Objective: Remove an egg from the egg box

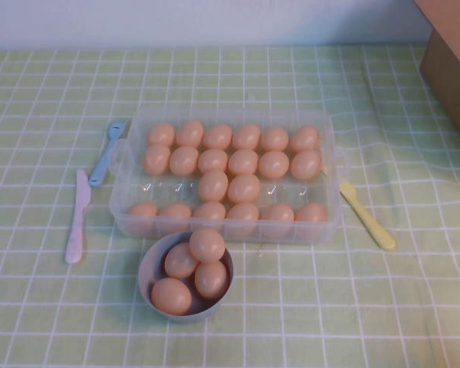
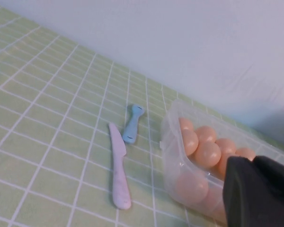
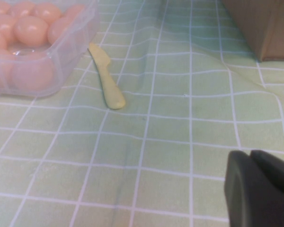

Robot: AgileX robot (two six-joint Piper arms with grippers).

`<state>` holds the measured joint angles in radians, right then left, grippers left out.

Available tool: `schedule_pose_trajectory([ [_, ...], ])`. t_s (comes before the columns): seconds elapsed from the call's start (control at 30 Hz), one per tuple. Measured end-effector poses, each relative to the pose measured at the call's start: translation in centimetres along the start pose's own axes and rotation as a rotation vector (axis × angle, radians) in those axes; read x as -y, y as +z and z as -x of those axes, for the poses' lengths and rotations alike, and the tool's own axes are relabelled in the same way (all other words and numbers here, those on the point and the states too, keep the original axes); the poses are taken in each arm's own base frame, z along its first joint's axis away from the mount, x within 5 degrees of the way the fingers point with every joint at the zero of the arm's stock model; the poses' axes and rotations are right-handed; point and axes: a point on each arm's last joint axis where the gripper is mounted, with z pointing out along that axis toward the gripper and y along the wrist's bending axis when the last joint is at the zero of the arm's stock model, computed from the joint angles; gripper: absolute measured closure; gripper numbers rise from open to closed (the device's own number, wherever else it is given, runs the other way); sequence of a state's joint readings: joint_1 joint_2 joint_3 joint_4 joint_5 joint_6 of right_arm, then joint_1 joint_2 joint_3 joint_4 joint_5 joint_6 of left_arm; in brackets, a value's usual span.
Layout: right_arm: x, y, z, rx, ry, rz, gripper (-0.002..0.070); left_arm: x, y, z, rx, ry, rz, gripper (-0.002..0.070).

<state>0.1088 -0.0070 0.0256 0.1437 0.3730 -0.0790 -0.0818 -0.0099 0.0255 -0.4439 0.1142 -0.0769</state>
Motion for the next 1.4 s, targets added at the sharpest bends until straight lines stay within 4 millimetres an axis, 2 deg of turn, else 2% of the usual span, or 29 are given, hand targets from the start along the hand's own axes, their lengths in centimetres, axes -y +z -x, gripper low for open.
schedule_pose_trajectory([
  [0.33, 0.0, 0.0, 0.0, 0.0, 0.0, 0.0, 0.0694, 0.3, -0.1, 0.3, 0.003, -0.02, -0.008, 0.068],
  [0.5, 0.0, 0.0, 0.0, 0.0, 0.0, 0.0, 0.0694, 2.7, -0.4, 3.6, -0.048, 0.037, -0.038, 0.0679],
  [0.53, 0.0, 0.0, 0.0, 0.0, 0.0, 0.0, 0.0694, 3.5, -0.2, 4.7, -0.097, 0.063, -0.034, 0.0679],
  [0.7, 0.0, 0.0, 0.0, 0.0, 0.0, 0.0, 0.0694, 5.3, 1.7, 7.2, -0.343, 0.153, 0.019, 0.0679],
  [0.9, 0.0, 0.0, 0.0, 0.0, 0.0, 0.0, 0.0694, 6.8, 5.8, 9.6, -0.601, 0.326, 0.031, 0.0679],
  [1.03, 0.0, 0.0, 0.0, 0.0, 0.0, 0.0, 0.0694, 7.2, 10.0, 10.4, -0.739, 0.416, 0.015, 0.0679],
  [1.2, 0.0, 0.0, 0.0, 0.0, 0.0, 0.0, 0.0694, 7.6, 15.4, 10.4, -0.853, 0.472, -0.017, 0.0679],
  [1.4, 0.0, 0.0, 0.0, 0.0, 0.0, 0.0, 0.0694, 9.8, 22.0, 9.3, -0.938, 0.548, -0.091, 0.0679],
])
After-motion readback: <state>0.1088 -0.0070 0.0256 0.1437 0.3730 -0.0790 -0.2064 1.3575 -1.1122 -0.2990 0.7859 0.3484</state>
